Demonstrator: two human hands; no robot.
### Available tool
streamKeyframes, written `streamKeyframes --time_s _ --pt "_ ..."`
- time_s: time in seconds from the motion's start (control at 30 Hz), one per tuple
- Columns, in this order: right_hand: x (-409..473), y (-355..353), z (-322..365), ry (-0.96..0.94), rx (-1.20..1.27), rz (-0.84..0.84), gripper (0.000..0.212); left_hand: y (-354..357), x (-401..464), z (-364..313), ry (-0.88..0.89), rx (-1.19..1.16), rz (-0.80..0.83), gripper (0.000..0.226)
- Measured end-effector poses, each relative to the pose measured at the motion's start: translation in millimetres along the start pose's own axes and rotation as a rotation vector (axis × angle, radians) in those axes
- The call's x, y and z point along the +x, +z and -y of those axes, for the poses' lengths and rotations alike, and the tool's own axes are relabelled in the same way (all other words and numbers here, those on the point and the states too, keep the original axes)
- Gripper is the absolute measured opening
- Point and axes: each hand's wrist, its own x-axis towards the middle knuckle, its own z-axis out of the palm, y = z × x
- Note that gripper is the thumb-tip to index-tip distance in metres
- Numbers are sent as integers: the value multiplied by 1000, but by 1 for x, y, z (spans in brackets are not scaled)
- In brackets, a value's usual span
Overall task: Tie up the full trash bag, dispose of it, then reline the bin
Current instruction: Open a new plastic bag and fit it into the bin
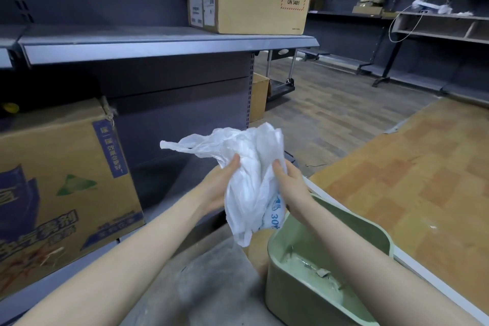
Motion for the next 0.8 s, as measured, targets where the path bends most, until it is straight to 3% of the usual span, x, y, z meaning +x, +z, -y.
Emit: streamKeyframes --time_s 0.07,0.27,0.43,0.53,0.63,0.67,0.7,0.77,0.8 --pt "3 -12 4 102 115 14 26 -6 1 -5 -12 -1 -47 45" --pt "9 -28 10 278 416 150 36 -35 1 -16 -5 57 -216 45" --pt "13 -33 5 469 541 36 43 -26 -1 -23 -26 88 -177 53" --pt "16 -35 -3 537 516 -20 50 -19 3 -25 -13 -3 -151 44" --pt "19 -33 -4 460 606 -55 54 -12 5 -25 -19 6 -149 28" --pt "20 -32 -2 393 610 -35 59 -10 7 -23 -22 42 -158 30" --pt "20 -28 1 311 569 25 70 -7 7 -21 -8 68 -112 45" --pt "18 -16 7 167 333 121 93 4 4 -17 36 74 -79 58" --pt "16 -7 10 104 180 128 110 12 6 -13 59 136 -54 50"
